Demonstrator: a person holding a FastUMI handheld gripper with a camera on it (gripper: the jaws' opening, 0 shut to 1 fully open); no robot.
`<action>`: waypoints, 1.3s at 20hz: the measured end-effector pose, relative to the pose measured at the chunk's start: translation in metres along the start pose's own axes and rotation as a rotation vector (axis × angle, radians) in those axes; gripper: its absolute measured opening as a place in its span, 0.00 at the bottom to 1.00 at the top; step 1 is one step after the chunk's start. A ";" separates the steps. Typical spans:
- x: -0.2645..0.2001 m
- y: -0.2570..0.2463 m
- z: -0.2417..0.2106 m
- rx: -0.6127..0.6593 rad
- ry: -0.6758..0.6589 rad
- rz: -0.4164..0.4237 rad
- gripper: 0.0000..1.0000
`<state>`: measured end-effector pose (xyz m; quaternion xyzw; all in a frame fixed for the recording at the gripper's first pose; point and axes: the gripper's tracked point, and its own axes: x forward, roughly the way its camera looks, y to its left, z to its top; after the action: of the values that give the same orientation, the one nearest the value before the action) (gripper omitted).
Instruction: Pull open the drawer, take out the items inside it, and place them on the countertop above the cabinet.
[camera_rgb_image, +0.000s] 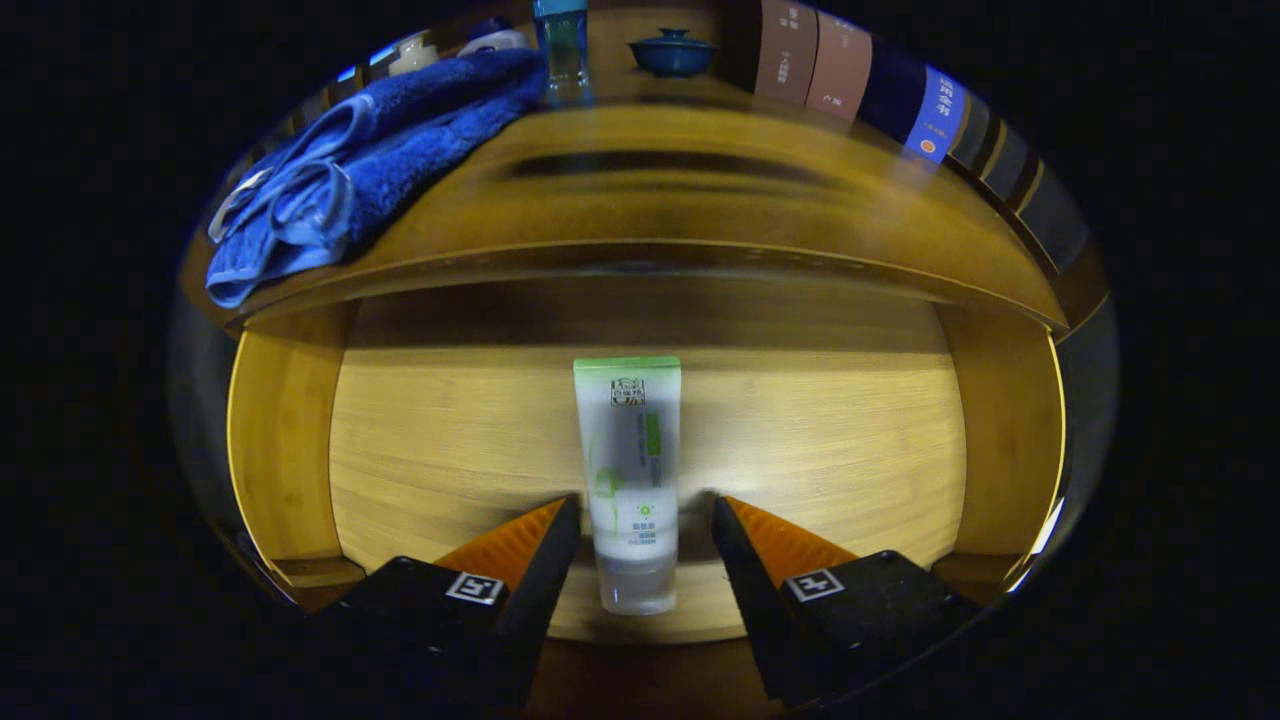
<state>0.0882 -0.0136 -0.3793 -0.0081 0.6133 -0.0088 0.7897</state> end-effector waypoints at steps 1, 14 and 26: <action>0.003 0.000 -0.002 -0.007 0.012 -0.006 0.81; -0.004 0.012 0.001 -0.037 -0.021 0.039 0.43; -0.123 0.012 0.001 0.000 -0.302 0.115 0.42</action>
<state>0.0585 0.0010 -0.2599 0.0257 0.4871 0.0378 0.8721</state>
